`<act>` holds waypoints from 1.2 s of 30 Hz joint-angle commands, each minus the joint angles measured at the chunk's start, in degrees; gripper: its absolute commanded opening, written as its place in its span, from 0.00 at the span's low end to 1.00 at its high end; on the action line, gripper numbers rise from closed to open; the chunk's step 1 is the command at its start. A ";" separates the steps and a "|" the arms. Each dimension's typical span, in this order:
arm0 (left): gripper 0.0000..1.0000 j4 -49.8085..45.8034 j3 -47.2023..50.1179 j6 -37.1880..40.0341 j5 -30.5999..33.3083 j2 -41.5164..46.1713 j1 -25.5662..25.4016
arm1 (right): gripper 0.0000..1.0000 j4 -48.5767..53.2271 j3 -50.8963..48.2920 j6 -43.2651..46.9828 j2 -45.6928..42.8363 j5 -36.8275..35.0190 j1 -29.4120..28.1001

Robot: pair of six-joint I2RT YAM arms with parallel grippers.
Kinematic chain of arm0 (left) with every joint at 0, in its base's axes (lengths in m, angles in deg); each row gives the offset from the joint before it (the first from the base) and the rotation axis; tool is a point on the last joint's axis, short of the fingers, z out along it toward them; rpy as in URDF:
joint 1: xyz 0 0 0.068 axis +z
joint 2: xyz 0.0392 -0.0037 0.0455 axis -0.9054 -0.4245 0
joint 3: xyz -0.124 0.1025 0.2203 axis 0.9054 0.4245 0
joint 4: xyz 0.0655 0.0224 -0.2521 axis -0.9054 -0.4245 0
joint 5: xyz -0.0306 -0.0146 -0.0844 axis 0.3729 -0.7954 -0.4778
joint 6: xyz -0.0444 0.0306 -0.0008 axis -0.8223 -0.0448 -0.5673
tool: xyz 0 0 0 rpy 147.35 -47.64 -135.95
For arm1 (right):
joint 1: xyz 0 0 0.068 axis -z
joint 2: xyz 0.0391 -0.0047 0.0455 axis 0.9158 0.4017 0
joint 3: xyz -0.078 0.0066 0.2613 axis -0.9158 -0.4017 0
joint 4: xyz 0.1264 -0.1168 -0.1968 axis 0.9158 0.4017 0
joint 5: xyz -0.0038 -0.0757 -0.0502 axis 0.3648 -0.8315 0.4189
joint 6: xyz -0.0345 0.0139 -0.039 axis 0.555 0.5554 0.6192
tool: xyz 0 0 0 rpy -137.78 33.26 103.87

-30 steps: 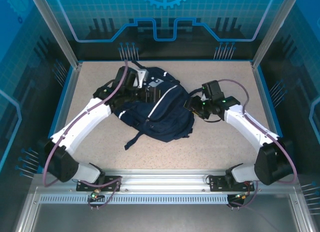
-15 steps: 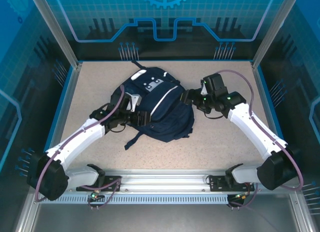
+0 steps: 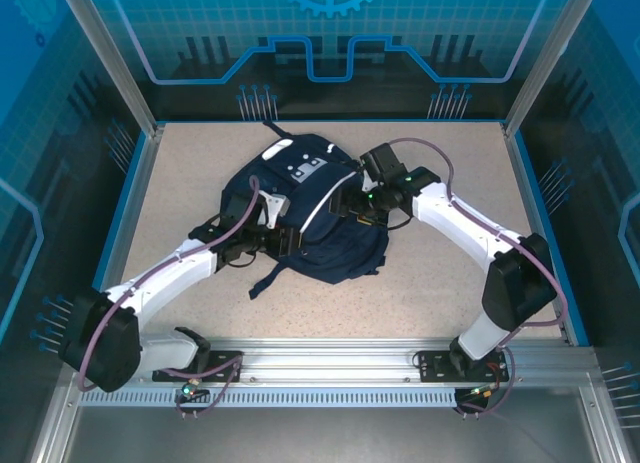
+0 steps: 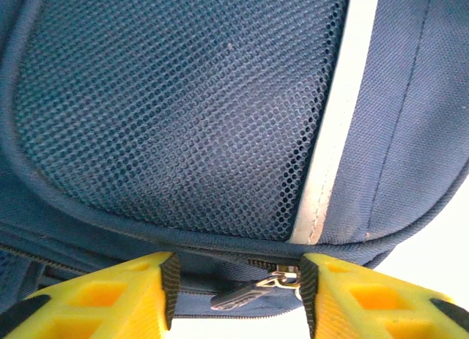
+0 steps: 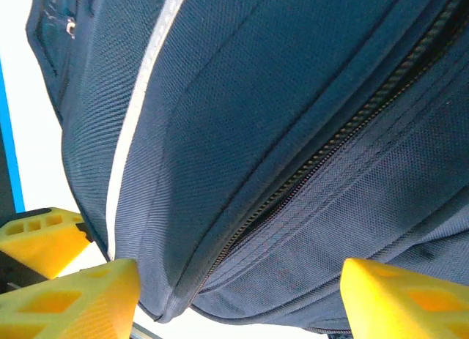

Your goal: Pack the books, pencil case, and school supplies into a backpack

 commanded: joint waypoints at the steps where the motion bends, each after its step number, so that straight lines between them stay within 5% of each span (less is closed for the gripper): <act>1: 0.47 2.83 0.33 2.08 -3.73 -0.96 0.40 | 0.69 1.63 0.12 -0.25 0.39 0.21 0.22; 15: 0.47 5.51 3.18 2.61 -9.06 -1.55 0.37 | 0.53 2.46 -0.29 -0.65 2.20 -0.02 1.46; 23: 0.65 2.35 3.76 1.38 -6.49 -0.40 0.32 | 0.53 1.91 -0.31 -0.96 2.63 0.15 1.58; 36: 0.30 2.56 3.35 1.44 -8.37 -0.82 0.32 | 0.53 1.99 -0.30 -0.98 2.62 0.24 1.58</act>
